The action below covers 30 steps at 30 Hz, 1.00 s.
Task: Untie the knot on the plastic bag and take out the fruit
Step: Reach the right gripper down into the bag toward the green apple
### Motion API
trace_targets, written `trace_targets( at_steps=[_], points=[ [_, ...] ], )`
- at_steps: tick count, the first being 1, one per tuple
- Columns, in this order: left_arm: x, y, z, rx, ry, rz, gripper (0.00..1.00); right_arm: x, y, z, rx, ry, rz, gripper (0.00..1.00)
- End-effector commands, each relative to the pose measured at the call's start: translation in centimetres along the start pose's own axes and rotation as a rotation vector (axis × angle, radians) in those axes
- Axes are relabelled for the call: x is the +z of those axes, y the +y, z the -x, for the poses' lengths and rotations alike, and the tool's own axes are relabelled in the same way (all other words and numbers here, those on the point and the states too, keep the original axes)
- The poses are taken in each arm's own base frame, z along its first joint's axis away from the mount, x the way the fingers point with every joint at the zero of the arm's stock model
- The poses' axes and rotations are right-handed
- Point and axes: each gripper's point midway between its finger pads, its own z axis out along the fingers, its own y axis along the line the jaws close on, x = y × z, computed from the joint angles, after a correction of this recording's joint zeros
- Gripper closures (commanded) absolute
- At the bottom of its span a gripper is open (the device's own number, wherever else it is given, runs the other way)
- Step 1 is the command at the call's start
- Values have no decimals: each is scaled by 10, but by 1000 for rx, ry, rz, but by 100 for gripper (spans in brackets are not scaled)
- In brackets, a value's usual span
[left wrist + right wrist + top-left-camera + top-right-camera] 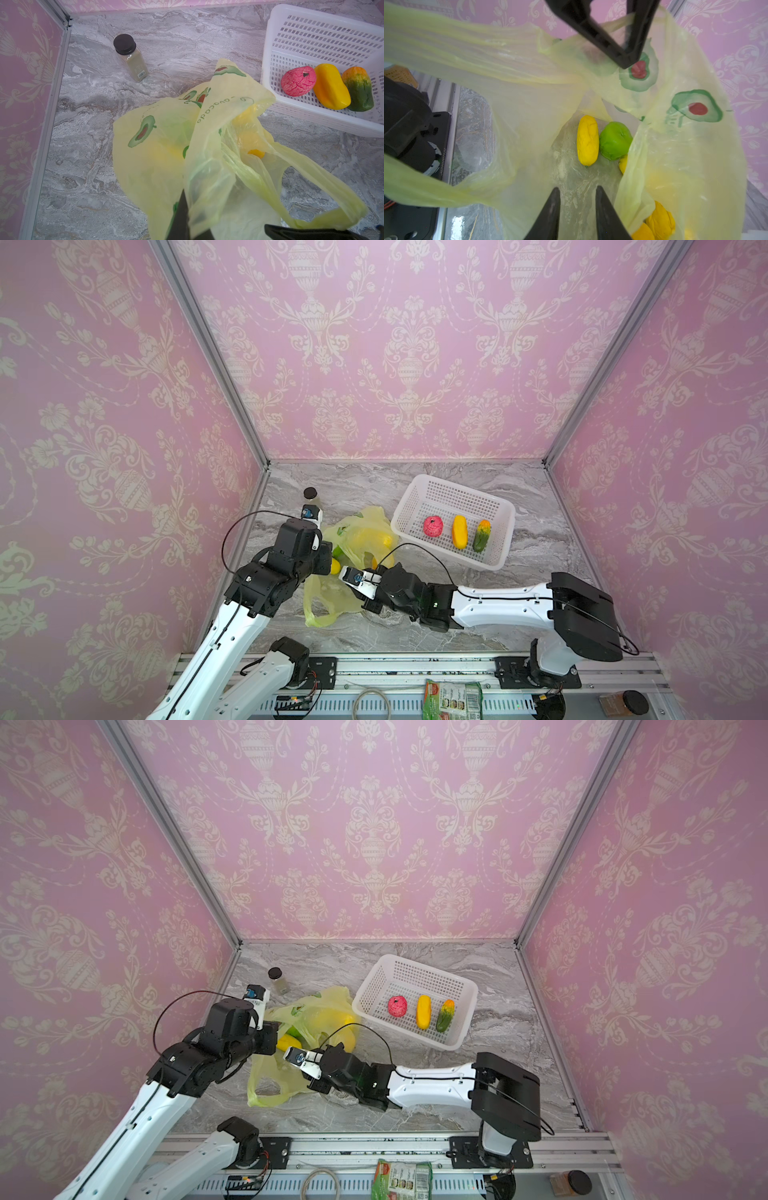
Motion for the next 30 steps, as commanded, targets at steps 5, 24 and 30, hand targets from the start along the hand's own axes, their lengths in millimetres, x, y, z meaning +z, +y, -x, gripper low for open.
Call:
trace_targets(
  at_steps=[5, 24, 30],
  points=[
    [1, 8, -5, -15, 16, 36, 100, -16, 3, 41, -33, -111, 15, 57],
    [3, 4, -5, -14, 23, 14, 100, -5, 43, 6, -95, 46, 116, 70],
    [-2, 2, -5, -13, 6, -2, 100, 53, 30, -13, -117, 173, -8, 89]
  ],
)
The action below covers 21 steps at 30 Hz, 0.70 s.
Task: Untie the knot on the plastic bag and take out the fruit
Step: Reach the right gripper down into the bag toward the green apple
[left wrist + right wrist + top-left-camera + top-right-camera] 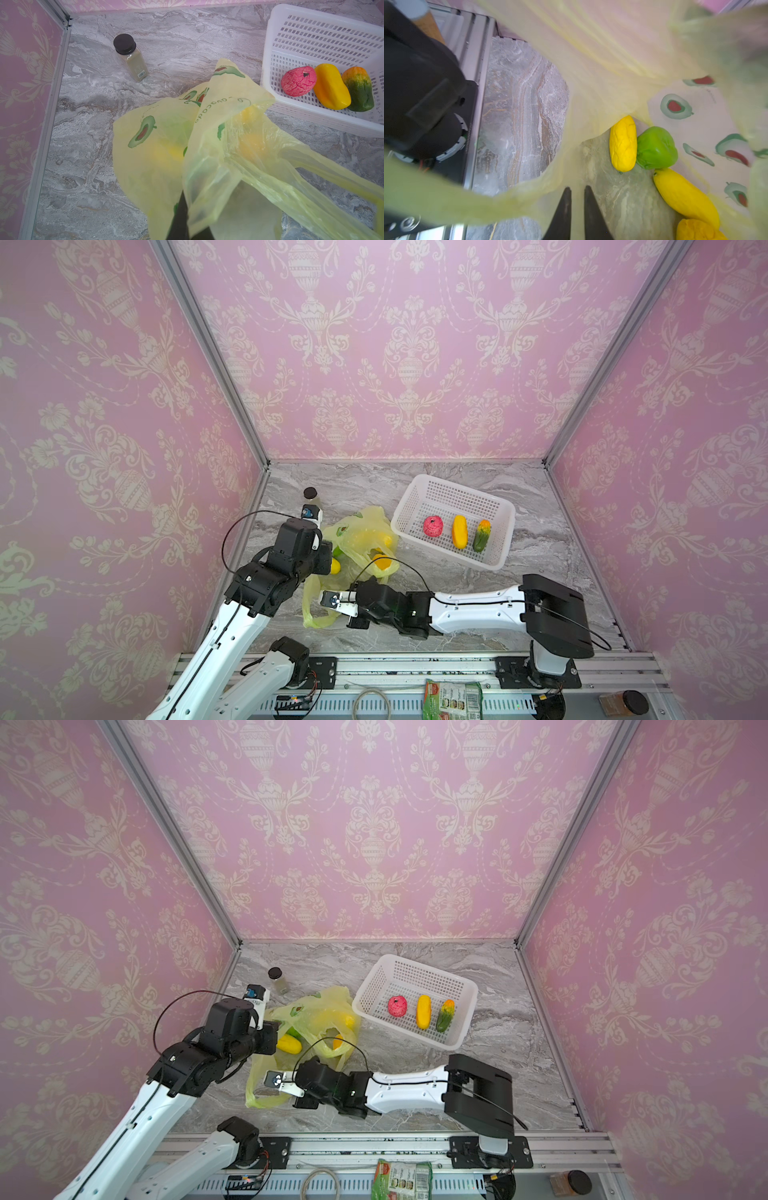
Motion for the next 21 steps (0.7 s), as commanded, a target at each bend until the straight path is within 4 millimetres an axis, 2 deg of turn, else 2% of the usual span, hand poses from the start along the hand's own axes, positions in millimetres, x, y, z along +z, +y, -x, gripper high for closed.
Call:
trace_targets(
  at_steps=[1, 7, 13, 15, 17, 21],
  points=[
    [-2, 1, -4, -13, 4, -7, 100, 18, -21, -1, 16, 62, -87, 89],
    [-7, 1, -3, -15, -12, -13, 100, 38, -39, -14, 101, 55, -80, 83],
    [-9, 1, -2, -16, -21, -17, 100, 48, -48, -15, 195, -14, -43, 64],
    [-9, 2, -2, -17, -25, -15, 100, 54, -53, -17, 207, -17, -71, 61],
    [-10, 2, -1, -17, -26, -12, 100, 61, -61, -20, 228, -17, -120, 55],
    [-11, 3, -1, -18, -30, -11, 100, 75, -82, -29, 295, -2, -233, 48]
  ],
)
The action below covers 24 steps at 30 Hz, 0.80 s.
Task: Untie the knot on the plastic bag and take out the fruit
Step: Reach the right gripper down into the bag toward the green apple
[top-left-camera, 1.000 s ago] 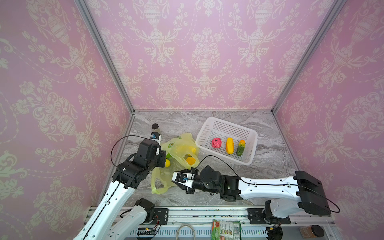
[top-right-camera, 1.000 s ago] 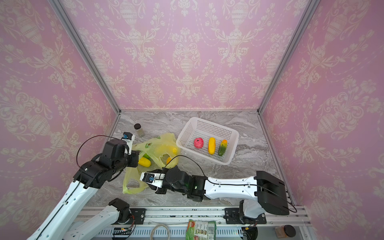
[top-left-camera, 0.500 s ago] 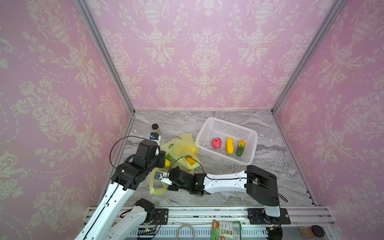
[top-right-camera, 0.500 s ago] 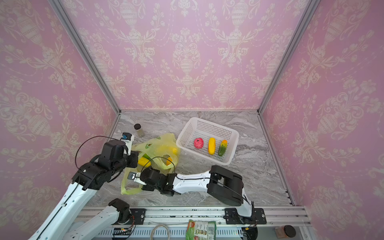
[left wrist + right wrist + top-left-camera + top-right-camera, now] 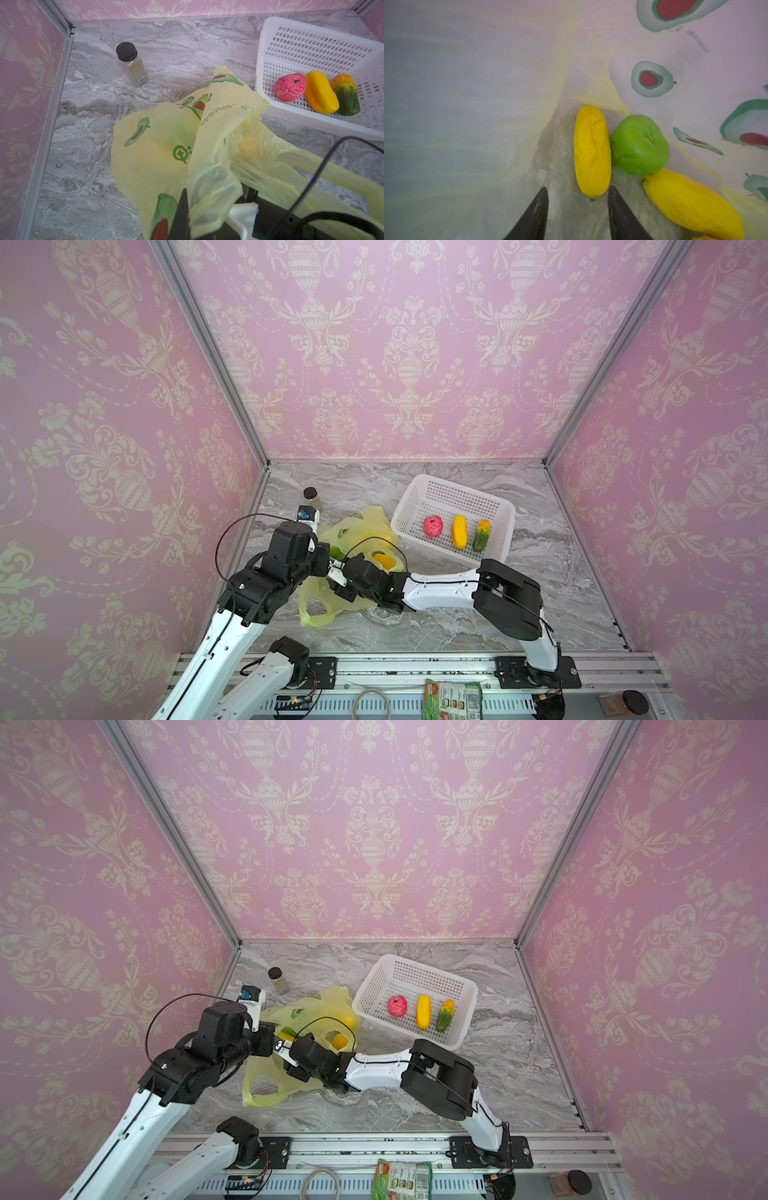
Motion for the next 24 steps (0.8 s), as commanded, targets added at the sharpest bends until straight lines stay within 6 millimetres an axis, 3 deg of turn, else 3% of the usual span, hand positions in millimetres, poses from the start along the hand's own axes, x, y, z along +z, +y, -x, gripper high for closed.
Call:
trace_targets(
  at_steps=[1, 6, 12, 24],
  points=[
    [-1, 2, -4, -12, 8, 4, 100, 16, -21, 4, 95, -24, -113, 46],
    [1, 1, -4, -11, 14, 0, 100, 28, -28, 1, 163, -21, -176, 39],
    [-1, 2, -4, -12, 8, -1, 100, 25, -52, -5, 247, -40, -295, 21],
    [0, 0, -4, -11, 11, -10, 100, 46, -75, -18, 477, 3, -246, 6]
  ],
)
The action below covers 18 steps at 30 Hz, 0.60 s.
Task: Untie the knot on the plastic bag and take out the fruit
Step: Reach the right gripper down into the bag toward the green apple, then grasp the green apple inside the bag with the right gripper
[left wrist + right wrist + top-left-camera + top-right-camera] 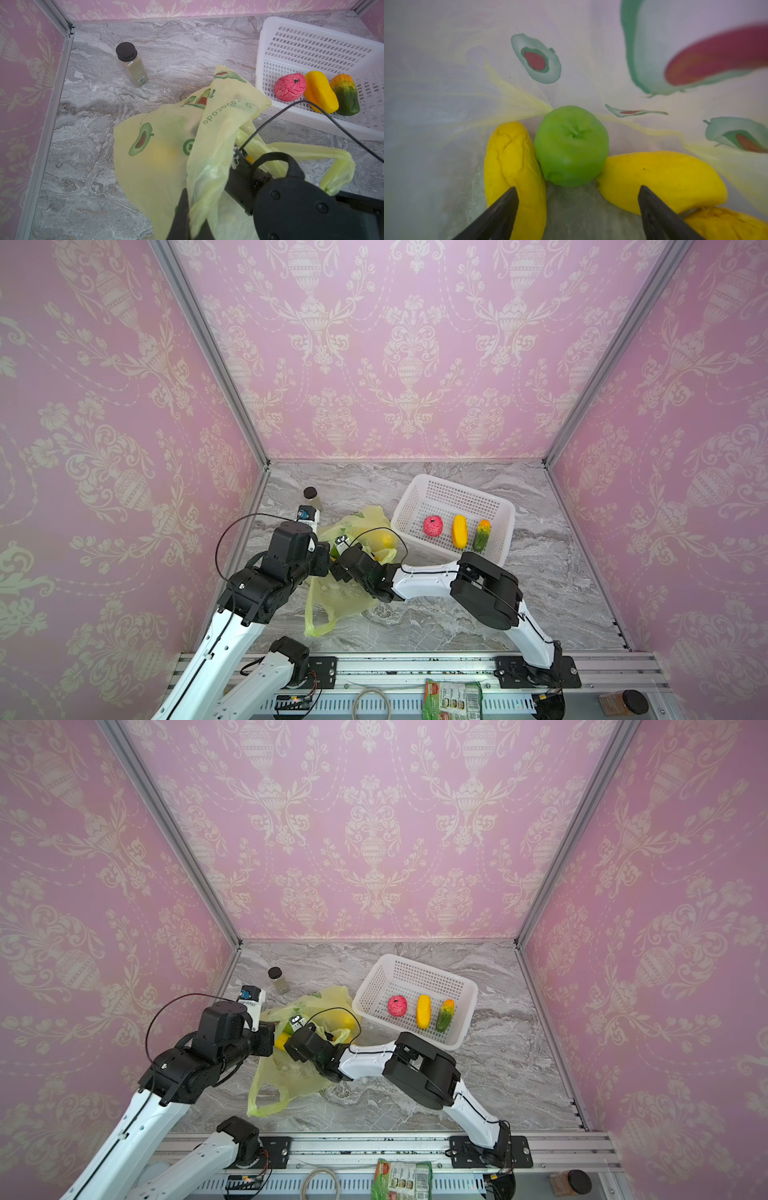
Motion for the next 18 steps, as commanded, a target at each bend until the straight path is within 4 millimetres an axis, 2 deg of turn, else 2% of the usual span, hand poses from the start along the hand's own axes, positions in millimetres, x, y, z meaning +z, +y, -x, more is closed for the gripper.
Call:
trace_targets(
  at_steps=[1, 5, 10, 18],
  points=[
    [0, 0, -4, -10, 10, -12, 100, 15, 1, 0, 117, 29, 34, 6],
    [-1, -1, -4, -9, 9, -16, 100, 28, -1, 1, 137, 55, 14, 7],
    [-1, -1, -4, -10, 9, -19, 100, 45, 2, -11, 132, 119, -14, 8],
    [-2, -2, -4, -11, 7, -21, 100, 62, 9, -20, 112, 211, -24, 10]
  ],
)
